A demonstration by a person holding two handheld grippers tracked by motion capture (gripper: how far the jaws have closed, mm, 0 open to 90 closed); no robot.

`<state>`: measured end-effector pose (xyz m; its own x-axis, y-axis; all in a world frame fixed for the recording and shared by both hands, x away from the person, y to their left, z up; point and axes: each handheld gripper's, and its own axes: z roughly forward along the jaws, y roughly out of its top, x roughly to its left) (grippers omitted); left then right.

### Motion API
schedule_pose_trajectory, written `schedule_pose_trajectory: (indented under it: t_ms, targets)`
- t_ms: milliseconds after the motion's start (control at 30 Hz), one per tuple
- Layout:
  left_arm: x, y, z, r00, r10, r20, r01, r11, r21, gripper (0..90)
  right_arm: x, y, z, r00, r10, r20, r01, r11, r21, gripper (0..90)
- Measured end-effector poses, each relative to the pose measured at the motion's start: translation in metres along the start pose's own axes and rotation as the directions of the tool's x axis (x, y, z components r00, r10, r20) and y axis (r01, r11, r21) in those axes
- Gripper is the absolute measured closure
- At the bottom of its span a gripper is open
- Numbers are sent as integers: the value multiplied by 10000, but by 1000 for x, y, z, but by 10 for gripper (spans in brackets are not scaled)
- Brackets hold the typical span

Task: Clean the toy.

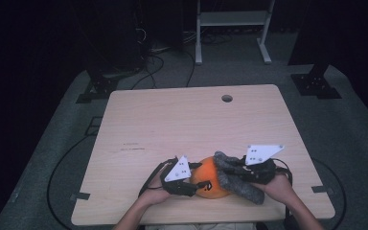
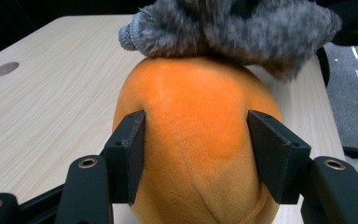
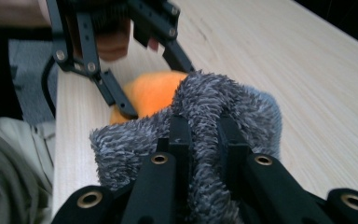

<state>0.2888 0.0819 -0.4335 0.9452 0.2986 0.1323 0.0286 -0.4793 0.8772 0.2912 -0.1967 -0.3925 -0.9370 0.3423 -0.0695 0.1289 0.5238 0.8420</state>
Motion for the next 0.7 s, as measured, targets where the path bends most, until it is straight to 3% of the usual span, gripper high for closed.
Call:
schedule_pose_trajectory:
  t_ms: [167, 300, 367, 467, 500, 533, 567, 633, 700]
  targets:
    - [7, -8, -4, 9992, -380, 93, 380, 9993, -38, 406, -11, -18, -1, 9974, 722, -44, -722, 9972, -187, 787]
    - [11, -9, -3, 9979, -626, 149, 626, 9980, -54, 405, -20, -25, -8, 9912, 1262, 389, -1251, 9917, -291, 786]
    - [13, -6, -3, 9949, -989, 186, 989, 9951, 17, 348, -18, -25, -5, 9913, 1296, 214, -1290, 9913, -241, 787]
    - [19, 2, -2, 9775, -2106, 141, 2100, 9771, 352, 120, -2, -20, 6, 9974, 727, -18, -727, 9973, -103, 787]
    - [20, 3, -1, 9687, -2475, 199, 2469, 9686, 299, 86, 2, -20, 8, 9978, 657, -109, -659, 9978, -105, 787]
    - [20, 4, 1, 9655, -2593, 225, 2585, 9654, 350, 88, 7, -20, 10, 9978, 601, -276, -607, 9979, -219, 787]
    - [19, 3, 4, 9668, -2540, 283, 2517, 9655, 663, 97, 10, -20, 11, 9979, 574, -307, -581, 9980, -255, 787]
    - [17, 1, 6, 9686, -2441, 481, 2413, 9688, 571, 182, 14, -19, 11, 9992, 361, -190, -364, 9992, -183, 787]
    - [15, 3, 6, 9787, -2034, 263, 2019, 9781, 502, 310, 13, -20, 8, 9993, 375, -73, -376, 9992, -128, 787]
